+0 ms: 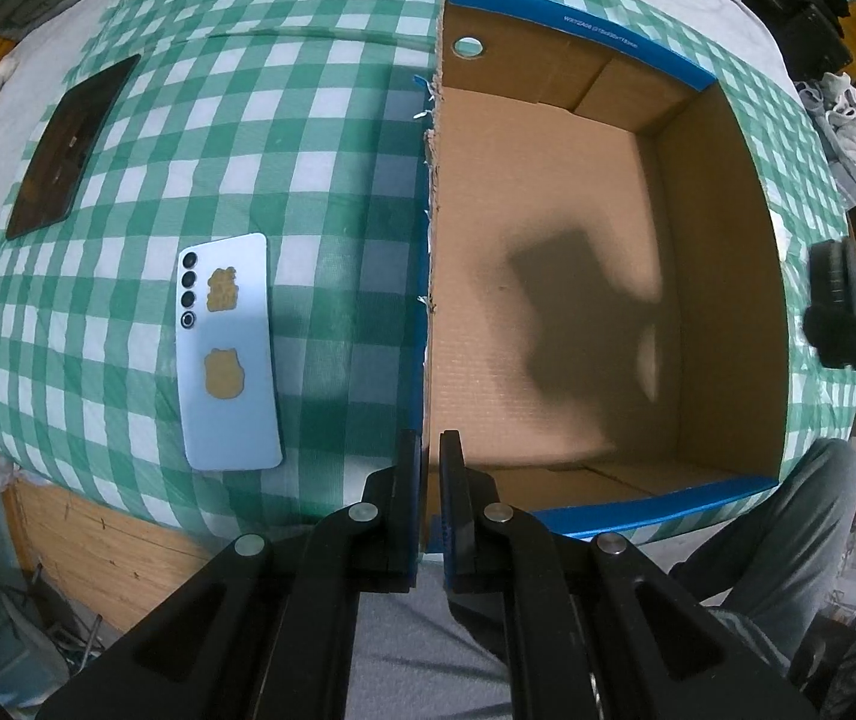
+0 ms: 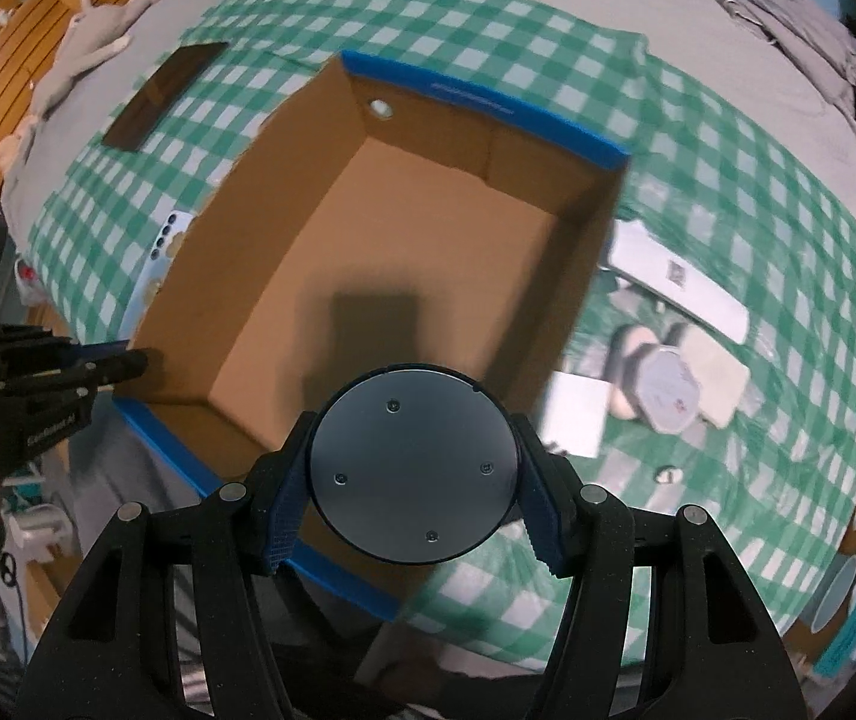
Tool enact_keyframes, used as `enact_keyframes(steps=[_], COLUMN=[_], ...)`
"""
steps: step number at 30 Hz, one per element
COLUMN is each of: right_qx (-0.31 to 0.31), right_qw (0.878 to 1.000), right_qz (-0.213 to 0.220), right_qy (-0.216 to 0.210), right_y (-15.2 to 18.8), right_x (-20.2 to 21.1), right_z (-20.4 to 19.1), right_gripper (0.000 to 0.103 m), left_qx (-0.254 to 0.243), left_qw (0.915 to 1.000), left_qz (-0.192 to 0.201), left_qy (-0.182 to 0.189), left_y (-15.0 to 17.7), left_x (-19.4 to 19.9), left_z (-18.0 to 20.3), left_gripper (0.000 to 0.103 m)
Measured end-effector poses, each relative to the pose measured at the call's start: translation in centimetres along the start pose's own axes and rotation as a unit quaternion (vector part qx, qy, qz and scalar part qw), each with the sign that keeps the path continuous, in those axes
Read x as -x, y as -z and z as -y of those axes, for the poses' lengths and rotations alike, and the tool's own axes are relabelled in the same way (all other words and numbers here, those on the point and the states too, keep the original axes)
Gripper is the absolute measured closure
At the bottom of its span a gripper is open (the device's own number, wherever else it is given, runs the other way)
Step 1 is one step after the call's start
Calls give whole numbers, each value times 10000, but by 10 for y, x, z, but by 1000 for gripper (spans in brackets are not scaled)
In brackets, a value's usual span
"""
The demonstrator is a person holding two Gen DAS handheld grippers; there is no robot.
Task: Flip cup upside down
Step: 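Lift the disc with the right gripper and carry it into the box, then open the right gripper to drop the disc on the box floor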
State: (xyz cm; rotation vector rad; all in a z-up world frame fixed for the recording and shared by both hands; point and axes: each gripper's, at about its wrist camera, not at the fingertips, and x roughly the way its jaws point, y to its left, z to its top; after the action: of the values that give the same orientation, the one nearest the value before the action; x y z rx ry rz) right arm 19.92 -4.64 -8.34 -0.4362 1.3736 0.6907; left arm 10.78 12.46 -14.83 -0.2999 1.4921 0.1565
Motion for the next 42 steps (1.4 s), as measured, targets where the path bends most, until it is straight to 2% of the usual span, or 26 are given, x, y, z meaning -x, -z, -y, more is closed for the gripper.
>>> enact_keyframes(steps=[10, 18, 24, 26, 30, 42], right_qx=[-42, -124, -177, -185, -247, -115], right_qw=[9987, 9963, 9953, 9954, 9963, 9991], right_qz=[-449, -833, -949, -936, -821, -397], right_qy=[-245, -140, -117, -113, -84, -121], right_y=[-11, -13, -12, -12, -13, -8], right_x=[-62, -112, -130, -131, -128, -70], right_z=[-20, -26, -26, -26, -25, -27], right_gripper=[41, 41, 41, 41, 22, 22], left_qx=[2, 17, 2, 4, -4, -18], left_qw=[10000, 10000, 10000, 10000, 10000, 10000], left_qz=[0, 3, -2, -1, 3, 2], left_qy=[23, 32, 39, 40, 32, 17], left_y=[0, 0, 2, 3, 3, 5], left_x=[1, 1, 2, 2, 2, 1], left_z=[0, 0, -1, -1, 0, 2], left_gripper=[97, 97, 97, 97, 97, 97])
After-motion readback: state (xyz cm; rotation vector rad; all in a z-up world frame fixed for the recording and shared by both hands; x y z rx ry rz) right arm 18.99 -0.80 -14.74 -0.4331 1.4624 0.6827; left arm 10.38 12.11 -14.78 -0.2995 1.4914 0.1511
